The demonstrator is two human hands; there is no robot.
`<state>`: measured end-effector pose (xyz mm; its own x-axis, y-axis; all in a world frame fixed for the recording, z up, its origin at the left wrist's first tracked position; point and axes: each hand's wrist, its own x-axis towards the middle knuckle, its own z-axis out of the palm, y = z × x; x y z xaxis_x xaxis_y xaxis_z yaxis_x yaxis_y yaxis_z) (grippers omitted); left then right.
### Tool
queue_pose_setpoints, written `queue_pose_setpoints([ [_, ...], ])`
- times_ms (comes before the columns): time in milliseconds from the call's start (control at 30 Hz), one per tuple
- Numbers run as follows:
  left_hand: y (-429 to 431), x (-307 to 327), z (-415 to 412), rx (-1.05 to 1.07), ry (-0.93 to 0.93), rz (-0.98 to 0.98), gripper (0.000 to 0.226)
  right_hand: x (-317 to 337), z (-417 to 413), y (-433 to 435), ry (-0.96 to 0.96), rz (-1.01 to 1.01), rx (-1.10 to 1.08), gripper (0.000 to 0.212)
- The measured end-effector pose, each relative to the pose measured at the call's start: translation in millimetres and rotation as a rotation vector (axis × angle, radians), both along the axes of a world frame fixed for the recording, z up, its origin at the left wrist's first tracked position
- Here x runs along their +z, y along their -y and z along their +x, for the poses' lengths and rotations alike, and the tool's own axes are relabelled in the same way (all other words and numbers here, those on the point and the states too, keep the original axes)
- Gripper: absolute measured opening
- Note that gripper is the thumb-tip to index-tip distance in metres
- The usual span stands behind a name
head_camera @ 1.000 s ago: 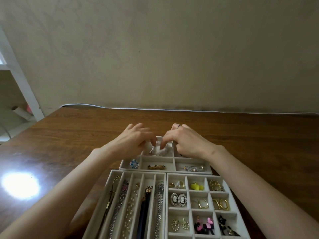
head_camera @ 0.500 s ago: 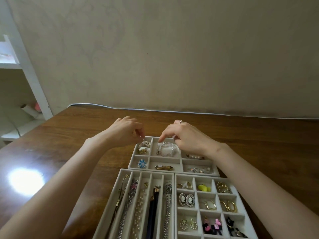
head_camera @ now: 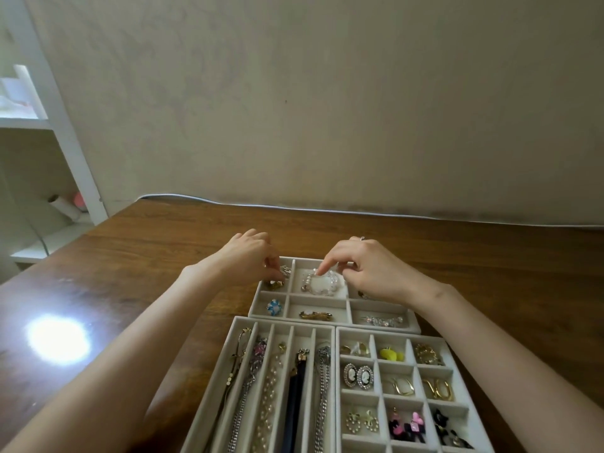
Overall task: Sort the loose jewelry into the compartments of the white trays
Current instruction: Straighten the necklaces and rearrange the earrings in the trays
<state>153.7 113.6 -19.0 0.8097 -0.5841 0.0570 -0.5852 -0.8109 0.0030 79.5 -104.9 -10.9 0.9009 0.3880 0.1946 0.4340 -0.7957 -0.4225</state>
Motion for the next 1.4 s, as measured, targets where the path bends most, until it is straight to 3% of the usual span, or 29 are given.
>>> queue_pose_setpoints([
  [267,2.5,22.7,-8.9,-0.04,0.035,-0.187,0.019,6.7,-3.3,1.0,0.002,0.008,-0.001,0.037],
  [467,7.0,34.4,-27.9,0.021,-0.268,0.108,0.018,3.6,-11.8,-9.8,-0.061,-0.149,0.035,0.008],
  [600,13.4,30.8,-34.7,0.084,-0.288,0.227,0.028,-4.6,-14.9,-21.2,-0.066,-0.195,0.048,0.006],
  [1000,13.1,26.1,-34.2,0.087,-0.308,0.212,0.011,-5.1,-16.3,-21.8,-0.059,-0.253,-0.003,0.01],
  [1233,14.0,27.9,-32.7,0.098,-0.314,0.15,0.022,-6.7,-16.1,-24.9,-0.005,-0.279,0.004,0.01],
  [1400,15.6,24.2,-31.7,0.089,-0.287,0.141,0.016,-8.4,-14.3,-21.0,-0.076,-0.214,0.016,0.007],
])
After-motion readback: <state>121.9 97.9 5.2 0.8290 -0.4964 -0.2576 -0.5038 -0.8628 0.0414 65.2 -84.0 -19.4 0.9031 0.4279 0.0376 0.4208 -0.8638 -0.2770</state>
